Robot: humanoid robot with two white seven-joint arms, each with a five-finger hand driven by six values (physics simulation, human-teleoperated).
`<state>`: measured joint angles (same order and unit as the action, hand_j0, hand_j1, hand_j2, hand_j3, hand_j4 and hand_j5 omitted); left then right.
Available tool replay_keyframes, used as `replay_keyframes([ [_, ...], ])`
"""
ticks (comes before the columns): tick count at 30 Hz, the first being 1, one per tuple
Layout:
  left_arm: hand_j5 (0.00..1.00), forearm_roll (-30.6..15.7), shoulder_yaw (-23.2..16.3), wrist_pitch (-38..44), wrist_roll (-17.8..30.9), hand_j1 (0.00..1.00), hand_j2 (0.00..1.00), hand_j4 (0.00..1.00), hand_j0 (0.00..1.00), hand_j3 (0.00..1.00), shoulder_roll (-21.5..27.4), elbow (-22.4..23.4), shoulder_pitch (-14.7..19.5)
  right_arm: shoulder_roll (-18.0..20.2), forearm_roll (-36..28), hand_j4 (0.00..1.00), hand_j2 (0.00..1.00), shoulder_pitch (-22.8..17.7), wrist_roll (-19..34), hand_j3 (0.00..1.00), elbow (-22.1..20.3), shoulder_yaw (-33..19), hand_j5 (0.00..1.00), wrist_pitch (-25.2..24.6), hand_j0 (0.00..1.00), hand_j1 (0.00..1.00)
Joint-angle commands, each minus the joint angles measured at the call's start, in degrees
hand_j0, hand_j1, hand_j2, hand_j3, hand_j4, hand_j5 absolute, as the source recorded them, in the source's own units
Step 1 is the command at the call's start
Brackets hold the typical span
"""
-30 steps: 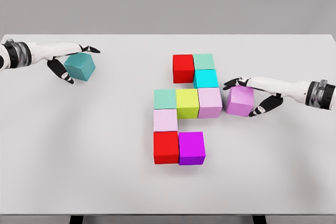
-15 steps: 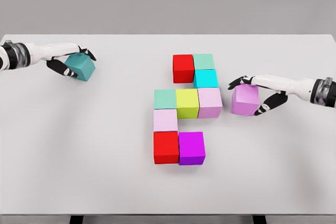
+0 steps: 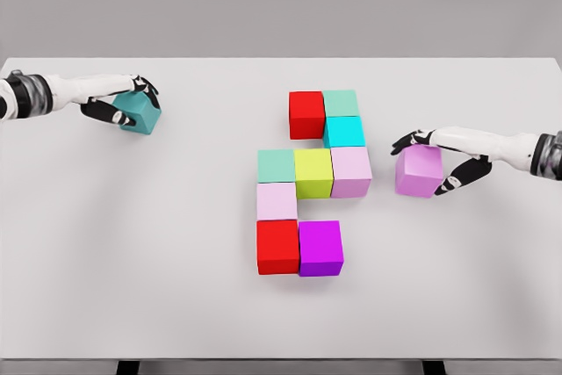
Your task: Assemble the squares on the desktop into the number 2
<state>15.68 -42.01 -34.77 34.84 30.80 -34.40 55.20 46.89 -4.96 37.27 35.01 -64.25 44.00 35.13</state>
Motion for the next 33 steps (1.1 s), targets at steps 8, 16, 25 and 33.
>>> replay_keyframes([
  [8,0.40,0.23,0.18,-0.23,0.16,0.40,0.40,0.40,0.40,0.40,-0.13,-3.22,-0.09,3.29,-0.23,0.66,0.66,-1.41,-0.01,0.66,-5.36,0.03,0.66,-0.13,0.66,0.66],
  [16,0.36,-1.26,0.26,-0.23,0.16,0.36,0.36,0.36,0.36,0.36,-2.24,-6.47,-0.09,8.91,0.56,0.66,0.66,-3.60,-0.01,0.66,-18.28,0.03,0.66,-0.13,0.66,0.66],
  [25,0.33,-3.90,0.35,-0.23,0.16,0.33,0.33,0.33,0.33,0.33,-3.03,-10.95,-0.53,10.15,0.74,0.66,0.66,-4.83,-0.01,0.66,-28.04,-0.50,0.66,-0.13,0.66,0.66],
  [33,0.33,-6.36,0.35,-0.23,0.16,0.33,0.33,0.33,0.33,0.33,-3.03,-17.37,-2.20,9.53,2.14,0.67,0.67,-7.56,-0.01,0.67,-31.03,-0.58,0.67,-0.13,0.67,0.67],
])
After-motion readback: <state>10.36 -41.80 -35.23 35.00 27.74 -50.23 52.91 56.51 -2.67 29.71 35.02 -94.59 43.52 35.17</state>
